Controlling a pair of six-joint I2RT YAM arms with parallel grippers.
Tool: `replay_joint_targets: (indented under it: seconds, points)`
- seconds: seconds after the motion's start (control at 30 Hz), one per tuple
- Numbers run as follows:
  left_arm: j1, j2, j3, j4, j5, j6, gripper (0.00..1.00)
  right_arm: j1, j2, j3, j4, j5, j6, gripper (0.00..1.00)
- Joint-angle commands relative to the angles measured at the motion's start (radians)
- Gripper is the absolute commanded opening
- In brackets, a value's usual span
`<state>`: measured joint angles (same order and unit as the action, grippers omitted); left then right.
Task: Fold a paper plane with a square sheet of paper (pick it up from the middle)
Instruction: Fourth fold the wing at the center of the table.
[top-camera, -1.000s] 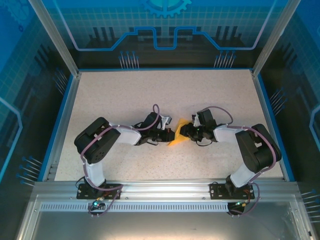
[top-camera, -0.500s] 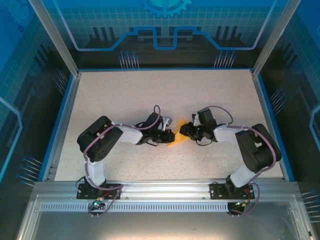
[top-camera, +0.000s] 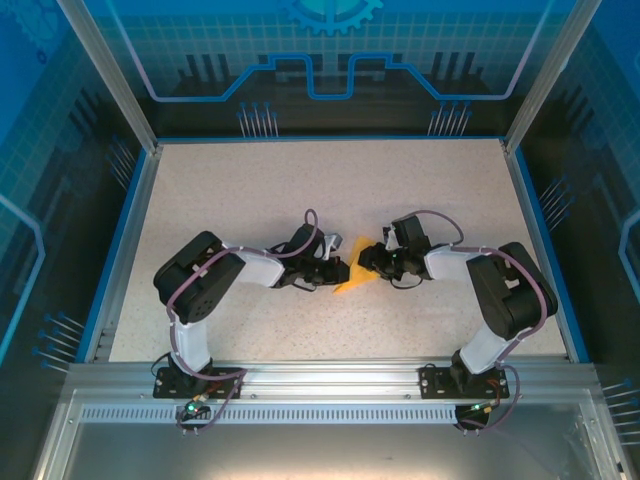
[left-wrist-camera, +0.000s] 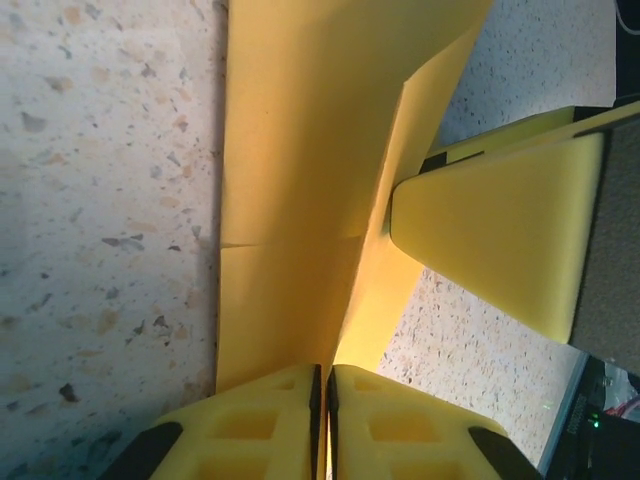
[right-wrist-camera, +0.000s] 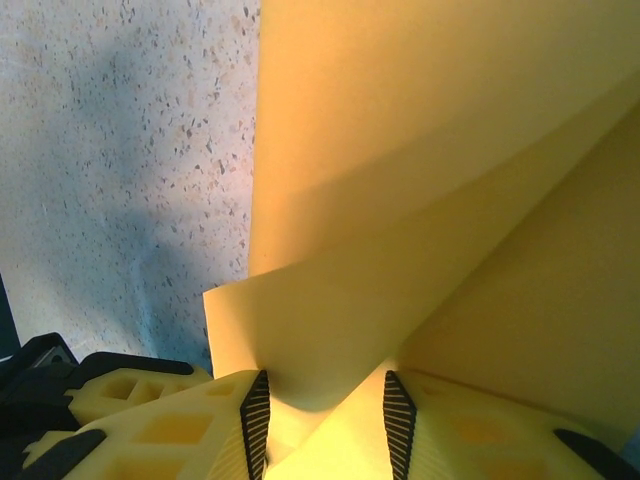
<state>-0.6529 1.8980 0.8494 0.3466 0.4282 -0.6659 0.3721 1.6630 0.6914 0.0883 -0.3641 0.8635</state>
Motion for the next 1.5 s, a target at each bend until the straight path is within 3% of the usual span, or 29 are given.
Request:
replay_joint_targets:
  seconds: [0.0, 0.33, 0.77, 0.97, 1.3, 1.47]
  points:
    - [0.018, -0.019, 0.002, 0.016, 0.040, -0.031, 0.19, -0.012, 0.036, 0.009, -0.089, 0.068, 0.009, 0.40]
    - [0.045, -0.074, -0.044, 0.046, 0.047, -0.050, 0.33, -0.002, 0.064, 0.049, -0.188, 0.128, 0.014, 0.42]
    - [0.047, -0.141, -0.129, 0.161, -0.009, -0.034, 0.34, 0.038, 0.140, 0.169, -0.414, 0.250, 0.068, 0.48]
    - [0.043, -0.152, -0.143, 0.211, -0.012, -0.041, 0.35, 0.056, 0.170, 0.225, -0.505, 0.317, 0.085, 0.44]
    - [0.039, -0.143, -0.112, 0.182, 0.001, -0.024, 0.34, 0.075, 0.220, 0.283, -0.581, 0.359, 0.071, 0.43]
    - [0.019, -0.142, -0.088, 0.151, 0.007, 0.019, 0.28, 0.085, 0.253, 0.314, -0.607, 0.363, 0.076, 0.45]
